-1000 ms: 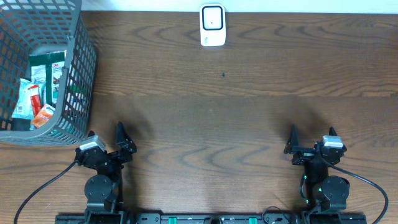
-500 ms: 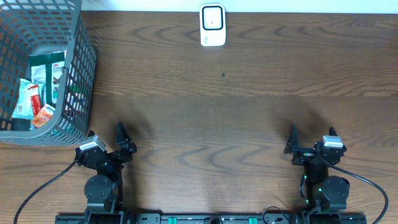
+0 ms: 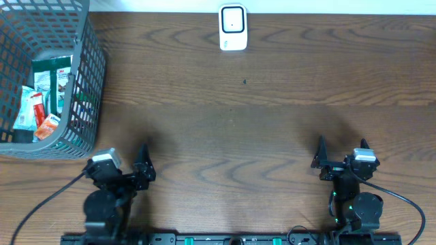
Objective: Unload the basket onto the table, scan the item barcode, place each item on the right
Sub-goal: 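Move the left gripper over the basket and reach down inside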
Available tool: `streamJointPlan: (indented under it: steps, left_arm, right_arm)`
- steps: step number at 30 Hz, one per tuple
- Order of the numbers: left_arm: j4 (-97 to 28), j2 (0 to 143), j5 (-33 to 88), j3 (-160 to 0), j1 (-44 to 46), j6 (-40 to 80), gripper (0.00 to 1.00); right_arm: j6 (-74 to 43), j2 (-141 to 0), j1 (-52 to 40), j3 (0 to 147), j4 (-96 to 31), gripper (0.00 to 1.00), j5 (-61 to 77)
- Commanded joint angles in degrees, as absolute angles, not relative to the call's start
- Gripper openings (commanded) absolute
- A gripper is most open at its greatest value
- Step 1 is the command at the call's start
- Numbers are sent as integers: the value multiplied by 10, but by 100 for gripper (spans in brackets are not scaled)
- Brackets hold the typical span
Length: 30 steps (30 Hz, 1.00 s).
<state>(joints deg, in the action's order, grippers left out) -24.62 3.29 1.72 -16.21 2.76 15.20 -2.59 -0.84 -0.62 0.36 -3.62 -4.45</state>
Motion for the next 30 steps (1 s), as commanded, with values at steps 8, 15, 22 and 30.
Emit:
streamJointPlan:
  steps: [8, 15, 22, 30]
  left_arm:
    - [-543, 344, 84, -599, 26, 168, 86]
    - [-775, 593, 84, -901, 26, 150, 86]
    - [-893, 775, 84, -1096, 26, 151, 86]
    - [-870, 841, 83, -1098, 26, 150, 37]
  right_arm:
    - [-34, -5, -12, 3, -39, 99, -44]
    - [-34, -5, -12, 3, -39, 99, -44]
    - [-34, -5, -12, 3, -39, 99, -44]
    - [-34, -5, -12, 3, -39, 99, -44]
